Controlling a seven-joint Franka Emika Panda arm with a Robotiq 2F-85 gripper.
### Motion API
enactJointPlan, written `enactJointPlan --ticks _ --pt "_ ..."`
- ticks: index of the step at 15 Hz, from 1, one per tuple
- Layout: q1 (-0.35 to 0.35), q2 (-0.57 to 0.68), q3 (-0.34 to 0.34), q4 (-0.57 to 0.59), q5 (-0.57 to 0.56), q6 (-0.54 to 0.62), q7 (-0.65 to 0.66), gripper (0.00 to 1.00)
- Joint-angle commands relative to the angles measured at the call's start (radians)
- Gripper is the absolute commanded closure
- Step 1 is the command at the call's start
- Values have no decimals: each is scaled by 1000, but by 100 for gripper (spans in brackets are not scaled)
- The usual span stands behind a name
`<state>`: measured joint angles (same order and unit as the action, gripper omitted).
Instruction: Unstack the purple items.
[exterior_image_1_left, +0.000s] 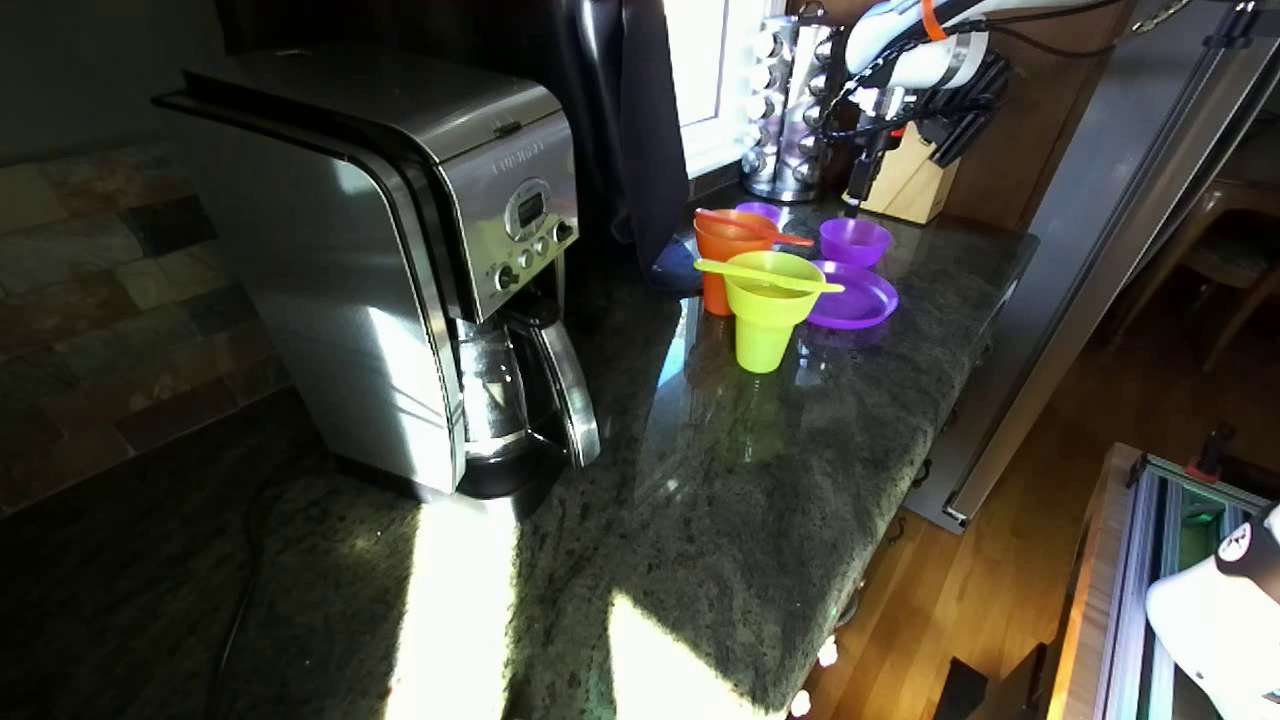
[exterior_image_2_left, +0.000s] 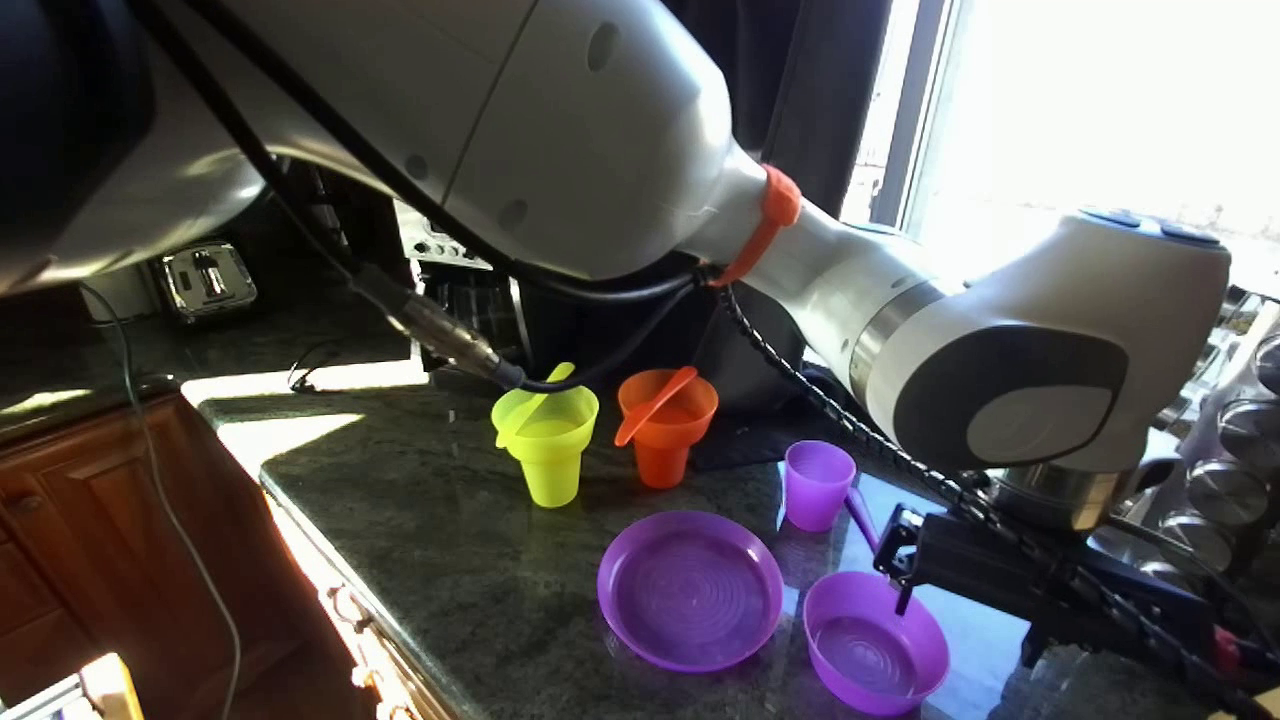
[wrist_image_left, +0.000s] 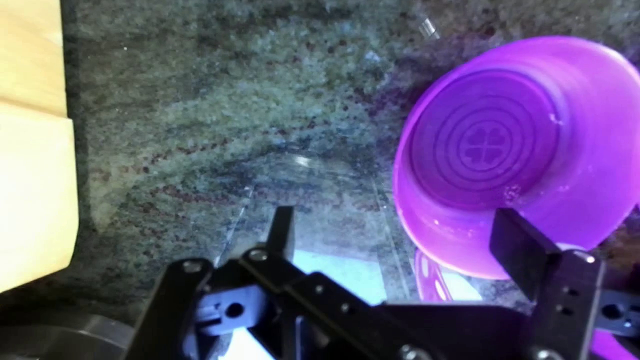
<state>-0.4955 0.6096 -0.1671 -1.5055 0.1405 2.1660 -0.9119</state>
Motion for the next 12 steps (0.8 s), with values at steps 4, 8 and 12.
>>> enactJointPlan --ticks 4,8,12 --pt "22 -136 -3 -95 -20 -32 78 0" --pt "47 -212 -3 -150 -18 -58 133 0" --pt "81 -308 -1 -248 -18 -47 161 0"
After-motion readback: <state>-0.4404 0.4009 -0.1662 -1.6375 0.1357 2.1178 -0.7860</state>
